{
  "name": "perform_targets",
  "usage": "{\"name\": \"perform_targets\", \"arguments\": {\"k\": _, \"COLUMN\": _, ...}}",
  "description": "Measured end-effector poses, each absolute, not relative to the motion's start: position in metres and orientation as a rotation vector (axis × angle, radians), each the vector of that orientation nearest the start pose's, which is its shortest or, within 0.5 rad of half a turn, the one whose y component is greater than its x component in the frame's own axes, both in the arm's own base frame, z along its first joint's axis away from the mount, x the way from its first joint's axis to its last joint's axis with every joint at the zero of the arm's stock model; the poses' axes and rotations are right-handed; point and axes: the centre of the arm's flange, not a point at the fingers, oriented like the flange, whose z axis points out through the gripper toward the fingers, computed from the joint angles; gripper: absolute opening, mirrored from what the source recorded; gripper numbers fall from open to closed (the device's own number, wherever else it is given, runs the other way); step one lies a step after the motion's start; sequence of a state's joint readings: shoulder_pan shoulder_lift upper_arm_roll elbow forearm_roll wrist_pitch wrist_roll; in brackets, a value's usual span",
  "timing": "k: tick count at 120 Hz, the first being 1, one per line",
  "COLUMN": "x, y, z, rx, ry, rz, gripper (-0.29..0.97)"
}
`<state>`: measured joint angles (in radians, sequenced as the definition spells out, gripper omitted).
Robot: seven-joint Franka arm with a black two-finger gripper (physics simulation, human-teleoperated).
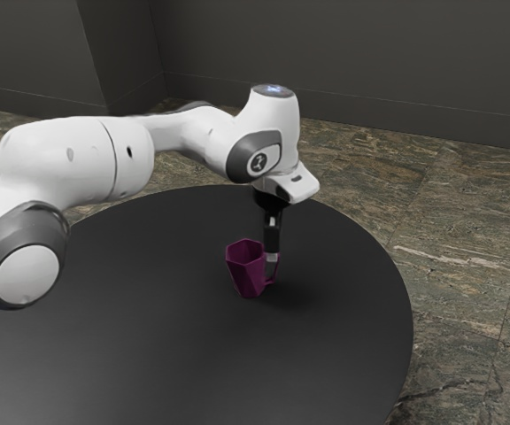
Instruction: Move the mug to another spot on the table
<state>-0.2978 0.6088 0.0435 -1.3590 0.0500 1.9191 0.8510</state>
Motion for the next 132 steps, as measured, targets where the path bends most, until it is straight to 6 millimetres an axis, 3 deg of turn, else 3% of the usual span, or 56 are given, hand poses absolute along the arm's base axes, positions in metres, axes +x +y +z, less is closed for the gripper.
{"name": "perform_targets", "arguments": {"k": 42, "x": 0.718, "y": -0.167, "z": 0.328, "rx": -2.71, "ry": 1.531, "rz": -0.005, "gripper": 0.68}}
{"name": "perform_targets", "arguments": {"k": 66, "x": 0.717, "y": -0.17, "z": 0.309, "rx": -2.754, "ry": 1.493, "rz": 0.013, "gripper": 0.68}}
{"name": "perform_targets", "arguments": {"k": 112, "x": 0.716, "y": -0.163, "z": 0.283, "rx": -2.682, "ry": 1.446, "rz": 0.103, "gripper": 0.68}}
{"name": "perform_targets", "arguments": {"k": 120, "x": 0.716, "y": -0.163, "z": 0.278, "rx": -2.67, "ry": 1.441, "rz": 0.117, "gripper": 0.61}}
{"name": "perform_targets", "arguments": {"k": 132, "x": 0.716, "y": -0.162, "z": 0.276, "rx": -2.642, "ry": 1.44, "rz": 0.131, "gripper": 0.36}}
